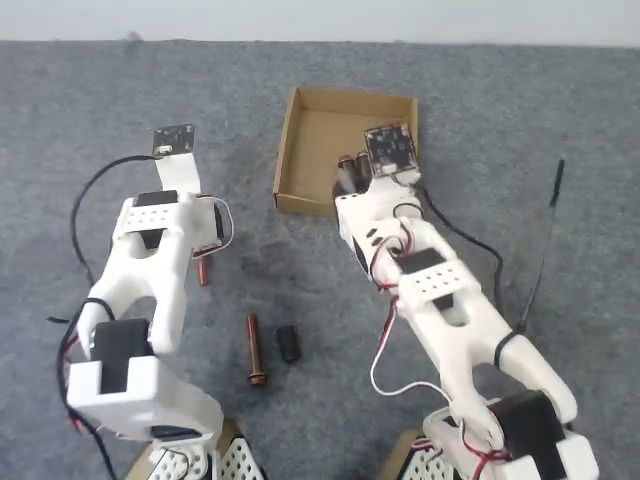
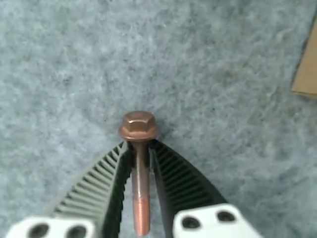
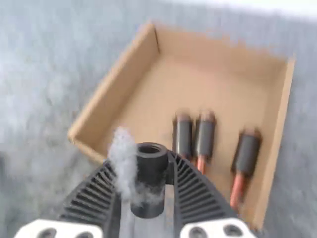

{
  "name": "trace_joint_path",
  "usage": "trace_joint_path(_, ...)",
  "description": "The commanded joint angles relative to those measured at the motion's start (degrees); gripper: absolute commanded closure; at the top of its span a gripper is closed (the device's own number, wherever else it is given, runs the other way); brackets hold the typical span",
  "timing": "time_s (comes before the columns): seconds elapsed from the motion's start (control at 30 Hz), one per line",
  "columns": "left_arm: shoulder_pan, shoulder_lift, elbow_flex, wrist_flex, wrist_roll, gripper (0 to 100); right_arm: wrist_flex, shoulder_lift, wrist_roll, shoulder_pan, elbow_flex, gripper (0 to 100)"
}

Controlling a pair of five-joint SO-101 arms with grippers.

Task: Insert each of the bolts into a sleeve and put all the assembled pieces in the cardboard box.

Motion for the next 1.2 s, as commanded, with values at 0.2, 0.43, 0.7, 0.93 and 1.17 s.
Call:
trace_joint_path(0.2,0.18,-0.70,-3.03,0.35,-0.53,99,-33.01,5.05,-0.26,-1.27,3.16,99.2)
trace_joint_path(0.43,0.18,-0.70,-3.03,0.35,-0.53,99,-63.52,21.49,6.07,-1.45,3.16,99.2)
trace_joint_path(0.7,0.26,-0.70,-3.03,0.09,-0.62,99,-71.34,28.88,10.55,-6.90,3.78,99.2)
trace_joint_path(0.93,0.26,-0.70,-3.03,0.00,-0.62,99,-75.03,27.03,10.55,-12.09,11.43,99.3)
trace_joint_path(1.17,0.09,-0.70,-3.03,-0.09,-0.62,99,-79.43,22.11,10.55,-15.96,21.10,99.3)
